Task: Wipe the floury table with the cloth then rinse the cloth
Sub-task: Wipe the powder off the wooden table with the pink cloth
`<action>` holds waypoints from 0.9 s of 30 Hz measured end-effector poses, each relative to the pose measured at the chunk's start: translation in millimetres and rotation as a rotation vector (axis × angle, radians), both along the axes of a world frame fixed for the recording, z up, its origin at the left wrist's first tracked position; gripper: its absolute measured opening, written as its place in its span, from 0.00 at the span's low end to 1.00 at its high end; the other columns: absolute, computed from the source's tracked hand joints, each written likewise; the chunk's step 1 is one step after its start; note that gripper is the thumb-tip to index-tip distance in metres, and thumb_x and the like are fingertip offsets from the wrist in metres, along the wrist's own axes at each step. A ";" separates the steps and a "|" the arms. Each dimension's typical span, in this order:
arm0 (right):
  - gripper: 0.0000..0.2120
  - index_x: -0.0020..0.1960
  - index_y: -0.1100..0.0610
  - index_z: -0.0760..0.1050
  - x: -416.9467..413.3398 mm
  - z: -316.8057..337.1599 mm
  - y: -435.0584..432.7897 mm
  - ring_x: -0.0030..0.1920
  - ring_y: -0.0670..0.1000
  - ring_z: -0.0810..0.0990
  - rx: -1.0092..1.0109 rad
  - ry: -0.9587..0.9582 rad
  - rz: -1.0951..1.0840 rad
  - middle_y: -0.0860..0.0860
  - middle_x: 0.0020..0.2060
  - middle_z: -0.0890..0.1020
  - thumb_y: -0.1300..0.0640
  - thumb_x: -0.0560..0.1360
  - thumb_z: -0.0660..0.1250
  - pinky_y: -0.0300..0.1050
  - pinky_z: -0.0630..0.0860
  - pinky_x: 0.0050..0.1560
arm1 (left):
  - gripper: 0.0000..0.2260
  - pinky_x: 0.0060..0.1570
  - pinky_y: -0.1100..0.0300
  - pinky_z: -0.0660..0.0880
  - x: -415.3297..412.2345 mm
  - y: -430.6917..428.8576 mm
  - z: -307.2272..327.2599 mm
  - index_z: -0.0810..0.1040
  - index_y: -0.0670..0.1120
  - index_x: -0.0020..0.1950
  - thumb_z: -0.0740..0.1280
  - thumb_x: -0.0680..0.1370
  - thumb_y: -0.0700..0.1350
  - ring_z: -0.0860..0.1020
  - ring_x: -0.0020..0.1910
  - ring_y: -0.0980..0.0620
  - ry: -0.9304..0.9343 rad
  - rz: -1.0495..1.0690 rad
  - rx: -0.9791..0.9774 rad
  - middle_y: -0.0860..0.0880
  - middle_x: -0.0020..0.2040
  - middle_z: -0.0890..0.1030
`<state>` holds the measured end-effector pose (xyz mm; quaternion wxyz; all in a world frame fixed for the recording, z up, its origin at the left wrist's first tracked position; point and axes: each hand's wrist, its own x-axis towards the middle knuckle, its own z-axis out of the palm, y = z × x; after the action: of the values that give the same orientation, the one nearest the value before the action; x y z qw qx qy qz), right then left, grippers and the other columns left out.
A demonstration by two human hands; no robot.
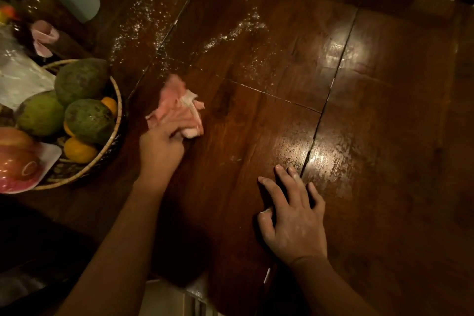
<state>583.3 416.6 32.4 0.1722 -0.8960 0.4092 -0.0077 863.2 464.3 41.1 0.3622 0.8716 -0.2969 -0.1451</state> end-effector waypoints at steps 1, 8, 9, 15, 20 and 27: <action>0.26 0.72 0.44 0.68 0.3 0.2 -0.4 0.79 0.53 0.59 0.005 -0.004 -0.002 0.50 0.77 0.66 0.46 0.74 0.57 0.58 0.51 0.74 | 0.19 0.61 0.65 0.66 -5.8 -14.9 1.7 0.84 0.53 0.57 0.63 0.76 0.32 0.72 0.62 0.58 -0.028 0.048 0.024 0.59 0.59 0.78; 0.27 0.72 0.43 0.68 1.1 1.3 -0.6 0.79 0.52 0.59 0.014 0.006 -0.004 0.49 0.77 0.65 0.46 0.73 0.57 0.59 0.52 0.74 | 0.28 0.74 0.38 0.47 -54.6 -161.1 -10.0 0.67 0.52 0.76 0.59 0.78 0.34 0.54 0.78 0.40 -0.157 -0.589 0.217 0.47 0.78 0.62; 0.27 0.72 0.42 0.68 0.4 1.6 0.1 0.79 0.52 0.59 0.014 0.008 -0.006 0.49 0.77 0.65 0.46 0.73 0.57 0.59 0.52 0.74 | 0.28 0.74 0.38 0.48 -62.3 -172.1 -9.8 0.69 0.55 0.74 0.59 0.77 0.34 0.55 0.78 0.40 -0.121 -0.726 0.199 0.48 0.78 0.63; 0.26 0.72 0.42 0.68 1.4 3.0 0.3 0.79 0.51 0.58 0.025 0.018 -0.007 0.48 0.77 0.65 0.46 0.73 0.57 0.58 0.52 0.74 | 0.29 0.73 0.38 0.60 -22.1 -182.4 -31.4 0.73 0.72 0.62 0.63 0.75 0.37 0.62 0.76 0.48 -0.059 -0.976 0.060 0.58 0.75 0.68; 0.26 0.72 0.41 0.67 0.2 1.6 1.3 0.79 0.51 0.58 0.035 0.024 -0.009 0.47 0.77 0.64 0.45 0.74 0.57 0.57 0.51 0.75 | 0.26 0.75 0.36 0.47 -18.0 -222.0 -7.3 0.70 0.55 0.72 0.60 0.78 0.32 0.49 0.79 0.39 -0.108 -0.350 0.210 0.42 0.80 0.53; 0.27 0.72 0.41 0.68 0.2 0.8 -1.1 0.79 0.51 0.59 0.013 0.040 -0.013 0.47 0.77 0.65 0.45 0.73 0.58 0.56 0.51 0.74 | 0.30 0.75 0.41 0.57 -60.5 -173.8 -4.0 0.78 0.66 0.59 0.64 0.71 0.32 0.61 0.76 0.45 0.019 -0.898 0.108 0.55 0.74 0.69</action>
<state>583.6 415.4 33.2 0.1697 -0.8922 0.4185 0.0120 802.6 290.5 37.0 0.2201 0.6725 -0.6343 -0.3113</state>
